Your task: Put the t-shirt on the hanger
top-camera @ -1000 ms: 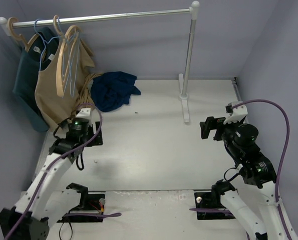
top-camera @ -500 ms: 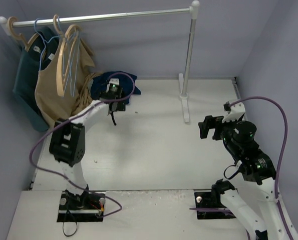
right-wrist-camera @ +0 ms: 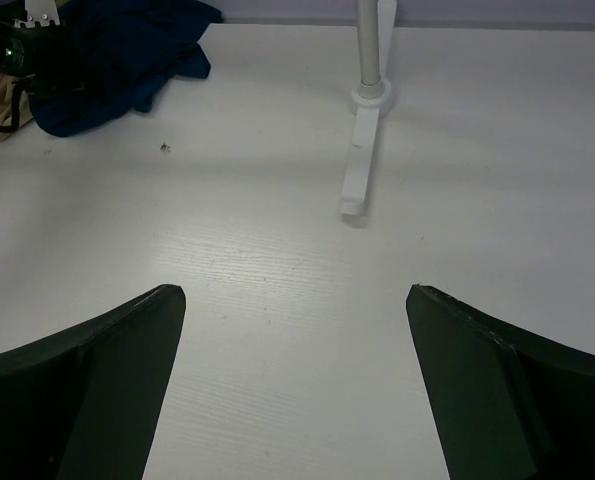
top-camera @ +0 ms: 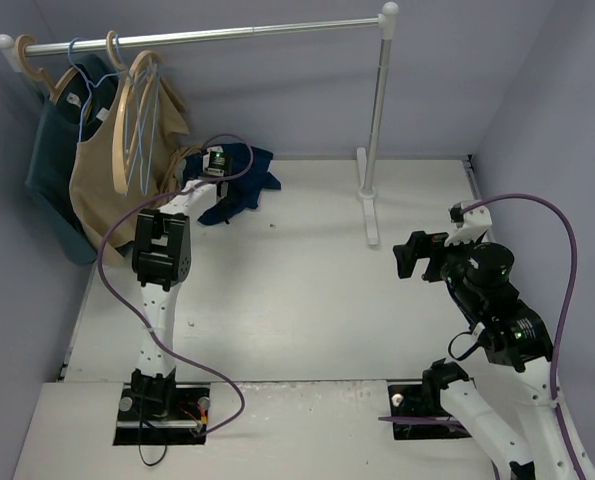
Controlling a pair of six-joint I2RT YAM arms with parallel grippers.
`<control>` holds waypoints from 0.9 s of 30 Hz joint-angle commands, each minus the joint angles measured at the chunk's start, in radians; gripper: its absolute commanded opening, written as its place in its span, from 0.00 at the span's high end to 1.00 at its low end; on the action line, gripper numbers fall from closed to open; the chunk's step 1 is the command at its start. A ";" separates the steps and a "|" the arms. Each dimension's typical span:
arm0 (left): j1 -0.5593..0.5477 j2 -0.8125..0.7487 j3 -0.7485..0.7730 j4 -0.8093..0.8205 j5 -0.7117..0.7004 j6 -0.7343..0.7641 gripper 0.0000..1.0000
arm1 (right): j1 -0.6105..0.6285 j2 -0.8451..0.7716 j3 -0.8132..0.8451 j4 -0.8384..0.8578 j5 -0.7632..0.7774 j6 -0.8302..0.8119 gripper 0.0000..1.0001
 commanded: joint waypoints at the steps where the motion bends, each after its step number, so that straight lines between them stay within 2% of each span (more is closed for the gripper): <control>1: -0.016 -0.071 -0.002 0.030 0.093 0.005 0.89 | 0.008 0.034 0.050 0.058 -0.020 0.007 0.00; 2: -0.023 -0.086 -0.020 0.013 0.107 0.011 1.00 | 0.008 0.038 0.052 0.059 -0.025 0.005 0.00; 4: -0.072 -0.181 -0.082 0.011 0.104 0.047 1.00 | 0.008 0.052 0.060 0.068 -0.034 -0.006 0.00; 5: -0.095 -0.225 -0.173 0.020 0.098 0.060 1.00 | 0.008 0.057 0.061 0.070 -0.045 -0.006 0.00; 9: -0.256 -0.556 -0.425 -0.013 0.110 0.069 1.00 | 0.007 0.084 0.058 0.093 -0.051 -0.004 0.00; 10: -0.301 -0.618 -0.480 -0.024 0.105 0.052 1.00 | 0.006 0.092 0.055 0.094 -0.051 -0.002 0.00; 11: -0.401 -0.671 -0.596 -0.038 0.096 0.010 1.00 | 0.007 0.109 0.054 0.097 -0.051 -0.002 0.00; 13: -0.517 -0.842 -0.709 -0.055 0.008 -0.047 1.00 | 0.006 0.127 0.050 0.104 -0.052 0.004 0.00; 14: -0.622 -0.891 -0.759 -0.079 -0.026 -0.130 1.00 | 0.007 0.143 0.049 0.111 -0.057 0.004 0.00; 16: -0.718 -1.031 -0.890 -0.104 -0.072 -0.228 1.00 | 0.008 0.155 0.043 0.127 -0.084 0.005 0.00; 17: -0.794 -1.067 -0.925 -0.130 -0.080 -0.314 0.91 | 0.006 0.167 0.031 0.148 -0.088 0.010 0.00; 18: -0.828 -1.127 -0.971 -0.148 -0.111 -0.343 0.63 | 0.007 0.173 0.024 0.159 -0.100 0.014 0.00; 22: -0.890 -1.207 -1.001 -0.303 -0.207 -0.465 0.34 | 0.009 0.225 0.009 0.205 -0.132 0.037 0.04; 26: -0.844 -1.272 -1.008 -0.281 -0.267 -0.441 0.30 | 0.015 0.328 0.012 0.216 -0.175 0.054 0.18; 27: -0.771 -1.273 -1.008 -0.271 -0.243 -0.430 0.30 | 0.027 0.344 0.014 0.213 -0.177 0.065 0.24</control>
